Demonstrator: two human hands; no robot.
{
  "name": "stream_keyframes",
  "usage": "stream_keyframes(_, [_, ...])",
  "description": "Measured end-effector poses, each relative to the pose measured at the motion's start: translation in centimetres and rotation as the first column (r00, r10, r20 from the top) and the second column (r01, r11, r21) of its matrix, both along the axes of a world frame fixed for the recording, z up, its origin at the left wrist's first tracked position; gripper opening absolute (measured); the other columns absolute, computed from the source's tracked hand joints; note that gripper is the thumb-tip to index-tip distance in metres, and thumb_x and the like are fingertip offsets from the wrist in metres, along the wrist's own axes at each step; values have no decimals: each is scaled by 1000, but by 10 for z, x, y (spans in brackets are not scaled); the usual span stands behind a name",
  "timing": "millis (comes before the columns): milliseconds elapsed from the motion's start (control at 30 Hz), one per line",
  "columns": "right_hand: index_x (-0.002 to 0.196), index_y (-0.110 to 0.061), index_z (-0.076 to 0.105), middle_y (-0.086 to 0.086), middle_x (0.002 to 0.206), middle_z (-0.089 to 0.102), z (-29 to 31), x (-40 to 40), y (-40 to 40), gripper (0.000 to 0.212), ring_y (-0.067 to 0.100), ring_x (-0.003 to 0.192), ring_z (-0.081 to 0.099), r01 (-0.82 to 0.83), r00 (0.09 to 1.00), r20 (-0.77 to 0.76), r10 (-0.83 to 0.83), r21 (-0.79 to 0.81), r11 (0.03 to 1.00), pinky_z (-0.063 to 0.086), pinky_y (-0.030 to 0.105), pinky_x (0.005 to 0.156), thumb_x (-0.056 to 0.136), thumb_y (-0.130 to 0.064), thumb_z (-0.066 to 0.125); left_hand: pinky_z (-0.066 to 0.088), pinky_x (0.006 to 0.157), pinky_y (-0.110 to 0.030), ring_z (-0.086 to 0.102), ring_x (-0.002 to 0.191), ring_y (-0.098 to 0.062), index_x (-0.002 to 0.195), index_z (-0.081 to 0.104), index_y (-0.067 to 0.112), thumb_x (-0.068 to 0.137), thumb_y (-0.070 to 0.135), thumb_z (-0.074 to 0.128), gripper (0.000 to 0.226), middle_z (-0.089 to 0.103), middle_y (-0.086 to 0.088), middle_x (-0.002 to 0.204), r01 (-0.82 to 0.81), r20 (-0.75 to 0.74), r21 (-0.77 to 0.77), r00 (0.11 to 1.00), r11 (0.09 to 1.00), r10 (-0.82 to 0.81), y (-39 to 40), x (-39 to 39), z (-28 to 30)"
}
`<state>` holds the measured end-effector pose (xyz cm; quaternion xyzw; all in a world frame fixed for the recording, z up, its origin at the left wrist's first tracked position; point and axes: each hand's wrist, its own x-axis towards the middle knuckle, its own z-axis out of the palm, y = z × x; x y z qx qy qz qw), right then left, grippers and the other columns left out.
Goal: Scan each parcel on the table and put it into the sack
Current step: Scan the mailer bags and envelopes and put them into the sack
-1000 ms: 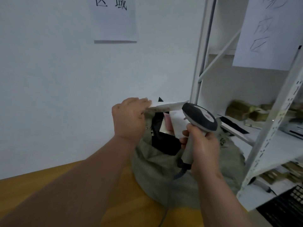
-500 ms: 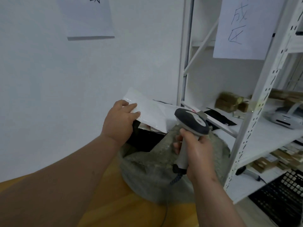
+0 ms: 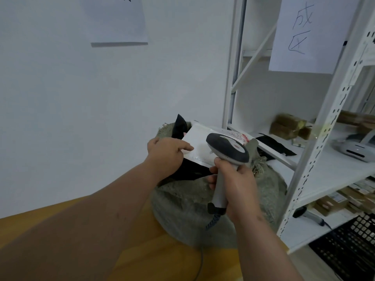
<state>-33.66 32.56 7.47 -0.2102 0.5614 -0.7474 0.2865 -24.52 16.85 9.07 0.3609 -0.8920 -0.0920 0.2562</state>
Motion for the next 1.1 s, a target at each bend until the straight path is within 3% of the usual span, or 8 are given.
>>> stream_keyframes(167, [97, -10, 63, 12, 80, 69, 5, 19, -4, 8, 17, 58, 67, -39, 999, -14, 39, -4, 999, 56, 32, 57, 91, -15, 67, 11, 118, -40, 47, 125, -2, 109, 69, 43, 97, 13, 38, 45, 62, 23, 124, -143, -2, -25, 990, 989, 143, -2, 20, 7])
stream_keyframes(433, [93, -10, 63, 9, 78, 66, 9, 76, -12, 5, 17, 58, 63, -119, 993, -6, 119, 21, 993, 56, 29, 58, 92, -14, 66, 28, 110, -40, 55, 116, -10, 108, 69, 42, 99, 22, 43, 34, 65, 17, 121, -207, -60, 61, 976, 976, 211, -2, 87, 4])
stream_keyframes(567, [90, -10, 64, 7, 72, 65, 0, 119, -23, 8, 18, 63, 66, -139, 989, -44, 142, 66, 988, 58, 36, 68, 91, -18, 66, 31, 108, -38, 52, 122, -8, 113, 67, 41, 100, 26, 44, 30, 61, 18, 128, -229, -26, 62, 973, 972, 231, -11, 136, -4])
stream_keyframes(733, [90, -12, 64, 7, 73, 66, -15, 185, -44, 8, 19, 65, 66, -204, 977, -43, 209, 109, 973, 57, 36, 68, 91, -20, 67, 28, 101, -32, 53, 119, -6, 116, 65, 40, 98, 28, 48, 27, 60, 18, 128, -294, 16, 113, 956, 949, 294, -24, 211, -18])
stream_keyframes(1100, [97, -9, 65, 9, 83, 68, -52, 305, -94, 15, 17, 64, 68, -370, 925, 0, 379, 217, 903, 59, 36, 69, 90, -22, 68, 29, 100, -34, 51, 121, -11, 119, 63, 38, 98, 28, 46, 28, 58, 13, 132, -447, 58, 265, 892, 854, 449, -52, 353, -56])
